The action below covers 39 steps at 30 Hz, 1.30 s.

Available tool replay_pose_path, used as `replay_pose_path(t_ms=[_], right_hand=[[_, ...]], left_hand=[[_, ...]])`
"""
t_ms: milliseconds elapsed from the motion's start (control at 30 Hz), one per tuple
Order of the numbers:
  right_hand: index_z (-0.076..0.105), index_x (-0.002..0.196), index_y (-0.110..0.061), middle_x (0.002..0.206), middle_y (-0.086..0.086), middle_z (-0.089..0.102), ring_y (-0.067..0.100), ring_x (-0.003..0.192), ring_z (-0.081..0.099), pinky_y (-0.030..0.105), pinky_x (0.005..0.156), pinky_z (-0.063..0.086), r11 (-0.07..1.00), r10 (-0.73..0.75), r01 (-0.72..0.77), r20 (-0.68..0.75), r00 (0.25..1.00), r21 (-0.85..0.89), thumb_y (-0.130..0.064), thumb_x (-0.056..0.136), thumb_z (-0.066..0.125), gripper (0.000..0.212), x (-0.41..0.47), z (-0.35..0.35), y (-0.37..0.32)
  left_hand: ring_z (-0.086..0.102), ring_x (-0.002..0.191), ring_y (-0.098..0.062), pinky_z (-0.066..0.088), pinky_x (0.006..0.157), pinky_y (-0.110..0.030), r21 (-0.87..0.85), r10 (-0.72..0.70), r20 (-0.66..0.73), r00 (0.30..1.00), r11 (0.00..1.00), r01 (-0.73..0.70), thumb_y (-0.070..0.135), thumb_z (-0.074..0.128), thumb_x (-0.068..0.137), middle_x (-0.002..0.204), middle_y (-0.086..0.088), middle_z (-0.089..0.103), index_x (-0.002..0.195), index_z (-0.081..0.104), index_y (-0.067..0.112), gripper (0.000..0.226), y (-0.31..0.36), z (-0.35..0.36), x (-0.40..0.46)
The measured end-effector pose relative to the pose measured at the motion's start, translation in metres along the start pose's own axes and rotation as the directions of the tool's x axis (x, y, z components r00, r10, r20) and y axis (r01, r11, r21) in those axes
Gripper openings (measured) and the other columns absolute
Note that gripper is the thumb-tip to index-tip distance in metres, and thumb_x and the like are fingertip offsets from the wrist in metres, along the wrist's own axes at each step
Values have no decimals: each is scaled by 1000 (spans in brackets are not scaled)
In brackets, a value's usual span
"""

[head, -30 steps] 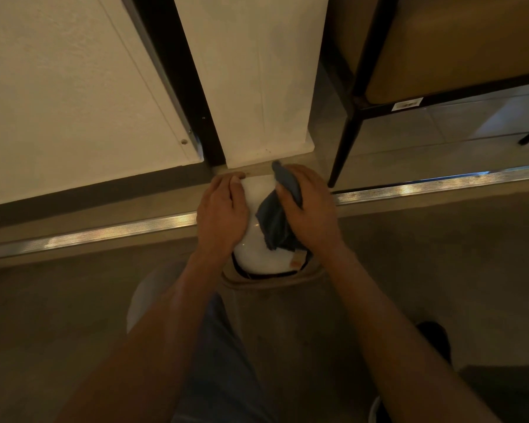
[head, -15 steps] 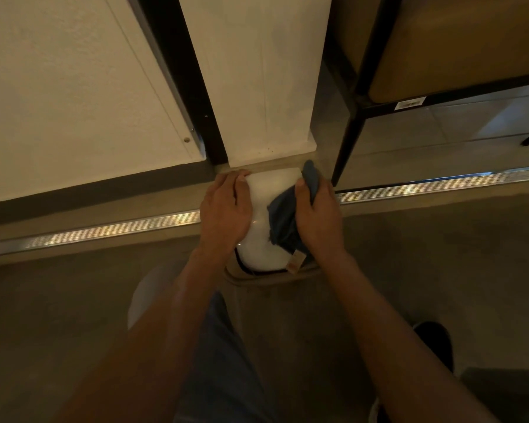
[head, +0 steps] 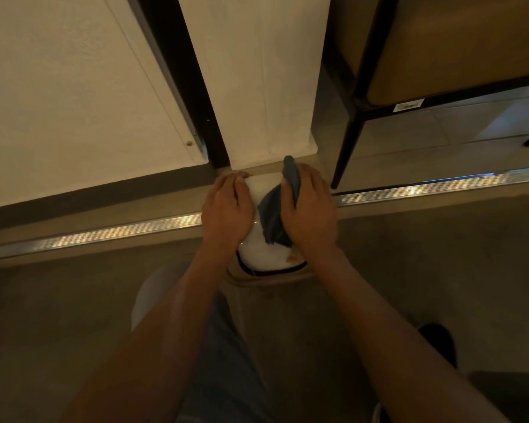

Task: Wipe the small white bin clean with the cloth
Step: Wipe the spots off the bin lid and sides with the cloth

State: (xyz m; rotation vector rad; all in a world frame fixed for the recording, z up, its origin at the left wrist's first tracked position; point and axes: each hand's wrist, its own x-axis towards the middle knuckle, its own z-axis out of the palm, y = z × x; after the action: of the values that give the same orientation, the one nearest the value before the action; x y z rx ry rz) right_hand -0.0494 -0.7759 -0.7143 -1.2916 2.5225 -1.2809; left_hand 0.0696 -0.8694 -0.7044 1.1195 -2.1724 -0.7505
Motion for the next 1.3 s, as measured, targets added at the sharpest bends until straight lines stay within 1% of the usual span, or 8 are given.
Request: replay_pose_path(t_ms=[167, 333, 533, 733, 967, 1100, 1167, 1300], right_hand=[[32, 151, -5, 155, 13, 36, 25, 143, 36, 37, 117, 32, 1000, 16, -15, -42, 999, 18, -50, 103, 32, 65, -48, 3, 11], [39, 147, -6, 149, 12, 44, 25, 137, 41, 32, 115, 33, 998, -34, 33, 23, 999, 61, -40, 101, 38, 57, -15, -6, 8], [56, 128, -12, 127, 12, 57, 32, 114, 53, 42, 94, 43, 947, 142, 13, 457, 878, -320, -47, 100, 29, 53, 61, -9, -25], [59, 120, -15, 116, 6, 62, 26, 103, 59, 41, 91, 40, 893, -197, 356, 471, 860, -276, -53, 100, 32, 50, 46, -5, -37], [62, 119, -13, 112, 12, 65, 26, 90, 58, 36, 83, 49, 934, 214, 21, 605, 767, -356, -61, 95, 29, 63, 85, -8, -17], [62, 106, -14, 103, 5, 64, 21, 86, 57, 34, 76, 46, 955, 42, 138, 585, 810, -261, -54, 99, 33, 50, 73, -9, -25], [61, 116, -17, 110, 2, 63, 20, 95, 59, 34, 80, 45, 977, -83, 178, 555, 828, -120, -51, 100, 38, 44, 62, -17, -16], [62, 119, -21, 111, 2, 63, 15, 99, 58, 26, 80, 39, 994, 19, -60, 390, 921, 93, -47, 101, 42, 37, 44, -23, 6]], left_hand=[[54, 100, -11, 38, 90, -21, 3, -1, 7, 1000, 1000, 1, 26, 35, 105, 116, -7, 62, 118, 64, 10, 36, 0, -1, 0], [57, 101, -18, 41, 90, -26, 4, 3, 22, 1000, 1000, -3, 30, 33, 105, 116, -10, 62, 118, 63, 8, 39, 0, 0, 0], [56, 99, -16, 36, 86, -21, 25, 9, 16, 1000, 1000, -9, 27, 32, 104, 115, -8, 61, 117, 65, 10, 39, 1, 0, 3], [53, 88, -15, 34, 79, -22, -57, -26, -35, 999, 998, 24, 24, 32, 104, 95, 0, 55, 100, 64, 7, 36, -3, 0, 1], [58, 99, -23, 35, 83, -23, 11, -53, -5, 999, 999, 53, 20, 37, 106, 110, -11, 62, 109, 66, 8, 32, 0, 2, 2], [58, 99, -26, 33, 81, -23, 37, -73, -36, 997, 997, 74, 19, 37, 107, 109, -12, 63, 107, 66, 6, 32, -1, 4, 1], [59, 98, -26, 33, 82, -20, 34, -52, -47, 998, 998, 54, 19, 36, 107, 108, -13, 63, 107, 65, 5, 32, 0, 5, 0], [58, 102, -19, 34, 89, -19, 23, -40, -46, 998, 999, 41, 25, 31, 106, 112, -8, 63, 117, 65, 9, 39, 0, 3, -2]])
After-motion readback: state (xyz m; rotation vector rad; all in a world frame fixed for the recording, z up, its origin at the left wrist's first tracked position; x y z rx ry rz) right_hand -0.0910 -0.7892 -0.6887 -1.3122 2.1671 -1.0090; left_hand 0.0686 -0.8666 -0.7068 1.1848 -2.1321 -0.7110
